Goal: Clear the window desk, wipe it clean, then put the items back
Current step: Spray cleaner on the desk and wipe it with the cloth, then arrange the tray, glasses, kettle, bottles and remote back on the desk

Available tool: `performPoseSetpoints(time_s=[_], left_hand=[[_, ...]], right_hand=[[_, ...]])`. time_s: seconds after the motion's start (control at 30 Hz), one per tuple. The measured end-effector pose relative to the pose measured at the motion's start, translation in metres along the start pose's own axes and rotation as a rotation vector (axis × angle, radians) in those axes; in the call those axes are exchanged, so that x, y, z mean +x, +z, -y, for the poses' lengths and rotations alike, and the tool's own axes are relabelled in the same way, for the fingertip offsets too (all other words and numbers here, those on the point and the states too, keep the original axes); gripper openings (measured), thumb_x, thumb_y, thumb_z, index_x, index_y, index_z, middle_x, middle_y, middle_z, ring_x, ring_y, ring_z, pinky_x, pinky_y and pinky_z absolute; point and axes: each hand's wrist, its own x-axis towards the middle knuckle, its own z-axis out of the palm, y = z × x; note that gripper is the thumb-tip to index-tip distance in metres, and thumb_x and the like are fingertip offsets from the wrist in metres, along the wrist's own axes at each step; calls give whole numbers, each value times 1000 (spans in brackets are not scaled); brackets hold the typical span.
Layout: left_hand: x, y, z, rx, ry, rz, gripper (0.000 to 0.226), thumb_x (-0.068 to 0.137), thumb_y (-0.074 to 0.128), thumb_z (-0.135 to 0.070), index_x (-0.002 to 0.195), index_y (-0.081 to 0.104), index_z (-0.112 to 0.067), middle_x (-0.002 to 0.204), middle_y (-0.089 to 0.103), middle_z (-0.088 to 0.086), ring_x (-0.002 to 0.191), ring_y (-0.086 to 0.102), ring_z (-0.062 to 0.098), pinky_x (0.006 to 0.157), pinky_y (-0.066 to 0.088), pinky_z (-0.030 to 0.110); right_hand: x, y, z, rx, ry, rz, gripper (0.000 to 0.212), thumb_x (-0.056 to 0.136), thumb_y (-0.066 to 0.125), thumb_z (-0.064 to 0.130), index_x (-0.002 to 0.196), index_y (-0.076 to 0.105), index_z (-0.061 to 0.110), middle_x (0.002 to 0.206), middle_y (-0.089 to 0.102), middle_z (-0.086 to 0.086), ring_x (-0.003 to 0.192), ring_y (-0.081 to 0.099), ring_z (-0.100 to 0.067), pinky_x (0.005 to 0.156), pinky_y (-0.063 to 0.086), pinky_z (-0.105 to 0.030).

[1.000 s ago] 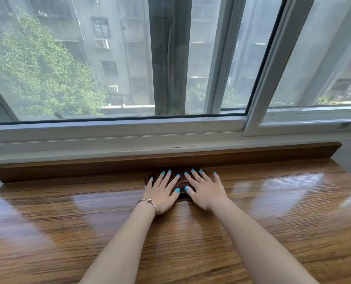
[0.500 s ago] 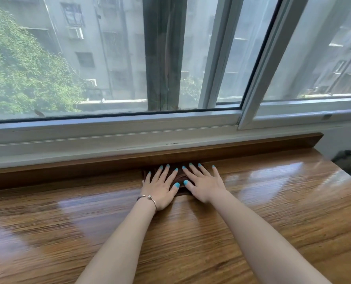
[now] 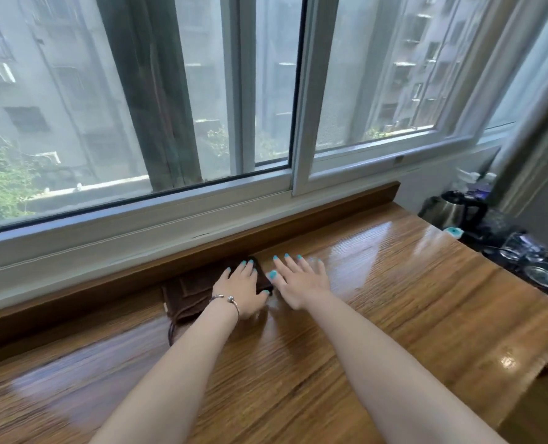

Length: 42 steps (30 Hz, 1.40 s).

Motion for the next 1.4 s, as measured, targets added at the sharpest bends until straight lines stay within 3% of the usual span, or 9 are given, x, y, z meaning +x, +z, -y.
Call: performPoseSetpoints(time_s=[0.13,0.33,0.6,0.7,0.87,1.1,1.27,1.4], left_hand=[[21,-22,-56,7,135,6,59,98,25,-51,153,12,-32,162,7,0,149,4,17,120,9,42],[37,-36,-150,52,276,0,61,98,32,-47,153,13,-30,161,13,-1,149,9,20,119,16,41],[62,-50,-300,14,433,-36,49,94,38,-41,138,42,-20,140,48,2,127,45,23,100,42,38],[76,-54,-361,-6,493,-42,54,95,39,-44,145,36,-25,147,42,-1,131,43,21,103,40,35],[90,-51,-454,18,539,-45,50,94,39,-44,141,41,-26,143,47,-1,127,47,22,95,40,34],[102,-39,-559,0,640,-36,47,94,38,-41,136,46,-21,136,53,3,124,50,23,99,42,40],[130,-33,-605,-95,637,18,48,92,43,-38,137,43,-20,136,52,4,125,48,26,99,44,43],[173,-25,-638,-128,629,62,60,93,44,-41,148,29,-24,144,44,3,131,44,25,101,42,41]], right_hand=[[-16,-11,-53,40,106,8,57,103,9,52,157,0,37,166,-3,10,153,-4,-20,118,-4,-55],[-49,-17,-152,-4,222,-10,61,104,25,50,158,7,29,167,2,6,153,0,-17,119,8,-52],[-100,-25,-296,129,303,-98,62,102,36,45,158,12,28,166,7,6,153,6,-17,120,14,-49],[-124,-25,-346,181,294,-98,63,101,40,45,157,15,29,166,9,7,152,7,-16,119,16,-50],[-158,-25,-425,221,336,-182,54,100,44,38,151,30,27,160,26,6,148,22,-17,116,20,-48],[-175,-18,-518,384,454,-227,55,102,40,36,155,25,29,164,18,6,151,12,-15,123,10,-44],[-174,-7,-577,517,533,-294,53,101,41,35,153,33,30,161,28,4,148,24,-16,120,22,-39],[-160,-2,-626,608,561,-301,49,103,34,43,151,35,33,159,32,6,145,29,-15,117,26,-39]])
